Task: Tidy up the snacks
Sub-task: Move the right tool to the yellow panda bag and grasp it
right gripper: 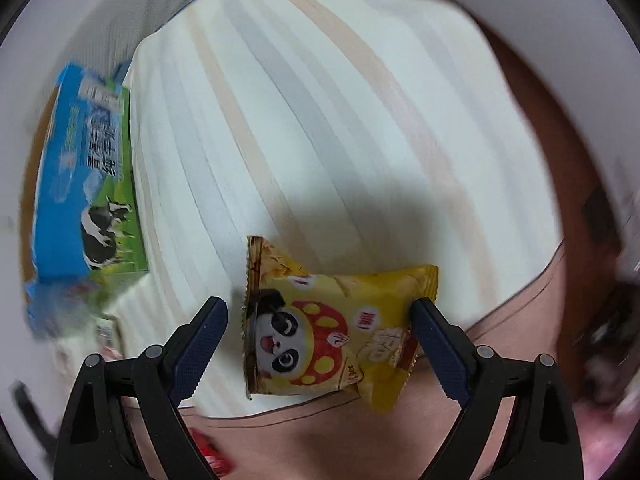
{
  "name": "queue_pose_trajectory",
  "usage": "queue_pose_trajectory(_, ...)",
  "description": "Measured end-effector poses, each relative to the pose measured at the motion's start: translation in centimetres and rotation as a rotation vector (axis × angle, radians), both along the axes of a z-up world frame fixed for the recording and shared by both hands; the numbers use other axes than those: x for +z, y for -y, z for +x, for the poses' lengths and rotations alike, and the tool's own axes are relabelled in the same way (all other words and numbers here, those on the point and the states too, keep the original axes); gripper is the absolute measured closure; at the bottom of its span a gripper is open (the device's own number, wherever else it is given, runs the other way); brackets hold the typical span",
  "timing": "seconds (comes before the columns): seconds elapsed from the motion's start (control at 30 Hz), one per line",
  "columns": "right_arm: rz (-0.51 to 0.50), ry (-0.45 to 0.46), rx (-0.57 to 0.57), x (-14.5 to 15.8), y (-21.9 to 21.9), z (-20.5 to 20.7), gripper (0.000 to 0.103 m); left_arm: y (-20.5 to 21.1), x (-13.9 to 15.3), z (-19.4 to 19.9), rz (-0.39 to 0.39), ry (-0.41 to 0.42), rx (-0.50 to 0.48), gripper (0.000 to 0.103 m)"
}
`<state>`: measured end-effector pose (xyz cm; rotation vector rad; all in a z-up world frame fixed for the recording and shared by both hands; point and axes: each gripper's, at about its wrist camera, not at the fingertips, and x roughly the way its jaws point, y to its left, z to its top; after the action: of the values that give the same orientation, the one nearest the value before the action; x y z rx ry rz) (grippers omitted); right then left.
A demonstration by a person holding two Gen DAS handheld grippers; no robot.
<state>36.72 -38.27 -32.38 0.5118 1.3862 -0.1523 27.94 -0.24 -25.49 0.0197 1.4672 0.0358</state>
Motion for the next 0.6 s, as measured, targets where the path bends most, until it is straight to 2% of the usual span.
queue_pose_trajectory(0.1, 0.091, 0.004, 0.019, -0.2, -1.3, -2.0, 0.008, -0.5, -0.4, -0.1, -0.003, -0.004, 0.004, 0.014)
queue_pose_trajectory(0.2, 0.093, 0.018, 0.062, 1.2, -2.7, -3.3, 0.008, -1.1, -0.5, -0.4, 0.000, 0.001, 0.011, 0.014)
queue_pose_trajectory(0.3, -0.040, 0.049, 0.176, 3.3, -4.8, -2.5, 0.007, -1.6, -0.1, -0.2, -0.001, 0.010, 0.017, 0.014)
queue_pose_trajectory(0.37, -0.178, 0.042, 0.290, 3.6, -6.4, -1.6, 0.007, -2.0, 0.0, 0.0, 0.001, 0.016, 0.014, 0.014)
queue_pose_trajectory(0.4, -0.205, 0.033, 0.329, 3.7, -6.4, -0.4, 0.007, -2.0, 0.0, 0.1, 0.004, 0.017, 0.011, 0.014)
queue_pose_trajectory(0.5, -0.232, -0.023, 0.459, 1.1, -8.2, 2.5, 0.007, -1.9, 0.1, 0.4, 0.005, 0.016, 0.001, 0.014)
queue_pose_trajectory(0.6, -0.210, -0.076, 0.453, -1.1, -7.7, 3.2, 0.008, -1.4, -0.3, 0.9, 0.002, 0.004, -0.042, 0.014)
